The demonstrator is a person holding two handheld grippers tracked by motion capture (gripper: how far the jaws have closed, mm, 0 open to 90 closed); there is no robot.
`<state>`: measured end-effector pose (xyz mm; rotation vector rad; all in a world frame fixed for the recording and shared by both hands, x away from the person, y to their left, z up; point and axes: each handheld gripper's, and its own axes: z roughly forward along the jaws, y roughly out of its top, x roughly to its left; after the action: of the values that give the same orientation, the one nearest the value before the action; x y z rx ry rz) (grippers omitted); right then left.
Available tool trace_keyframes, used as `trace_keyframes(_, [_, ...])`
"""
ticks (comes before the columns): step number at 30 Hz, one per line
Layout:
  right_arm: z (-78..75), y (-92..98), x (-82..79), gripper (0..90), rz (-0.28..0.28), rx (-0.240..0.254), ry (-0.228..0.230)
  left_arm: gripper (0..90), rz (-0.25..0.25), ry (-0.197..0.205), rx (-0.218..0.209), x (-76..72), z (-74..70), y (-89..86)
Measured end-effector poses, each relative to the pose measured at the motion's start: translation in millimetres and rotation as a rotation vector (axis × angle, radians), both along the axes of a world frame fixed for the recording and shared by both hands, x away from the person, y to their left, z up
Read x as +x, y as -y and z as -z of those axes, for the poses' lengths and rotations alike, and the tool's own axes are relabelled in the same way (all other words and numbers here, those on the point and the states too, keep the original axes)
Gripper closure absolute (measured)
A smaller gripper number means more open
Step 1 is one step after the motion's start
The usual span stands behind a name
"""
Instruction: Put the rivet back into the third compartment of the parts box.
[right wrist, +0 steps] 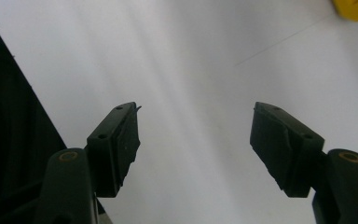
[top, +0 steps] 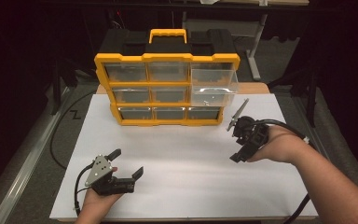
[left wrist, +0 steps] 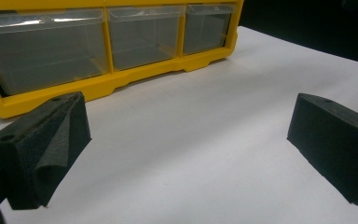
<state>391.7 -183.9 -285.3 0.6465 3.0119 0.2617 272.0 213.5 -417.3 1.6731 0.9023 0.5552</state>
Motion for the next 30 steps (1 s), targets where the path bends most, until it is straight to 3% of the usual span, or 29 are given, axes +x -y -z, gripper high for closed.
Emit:
trace_keyframes(7, [61.8,-1.9,-0.3,23.2,0.018,-0.027,-0.045,0.3,-0.004,-0.005,0.001,1.6,0.7,-2.5])
trace_keyframes(12, [97.6,1.2,-3.2,13.7,0.066,-0.042,-0.063,0.3,-0.001,-0.003,0.003,1.4,1.0,-1.7])
trace_keyframes(15, [111.0,0.7,-5.3,0.2,0.097,-0.046,-0.062,0.3,-0.002,-0.004,0.004,1.3,1.1,-1.2])
trace_keyframes(21, [117.2,-0.3,-9.1,0.0,0.106,-0.014,-0.050,0.3,0.000,-0.007,0.007,1.6,1.3,-0.7])
trace_keyframes(24, [115.7,3.7,-15.7,0.0,0.133,0.087,0.002,0.3,0.002,-0.008,0.006,1.7,1.4,-1.0])
trace_keyframes(30, [128.1,20.4,-37.2,0.0,0.241,0.394,0.171,0.3,0.002,-0.014,0.005,2.1,1.5,-1.4])
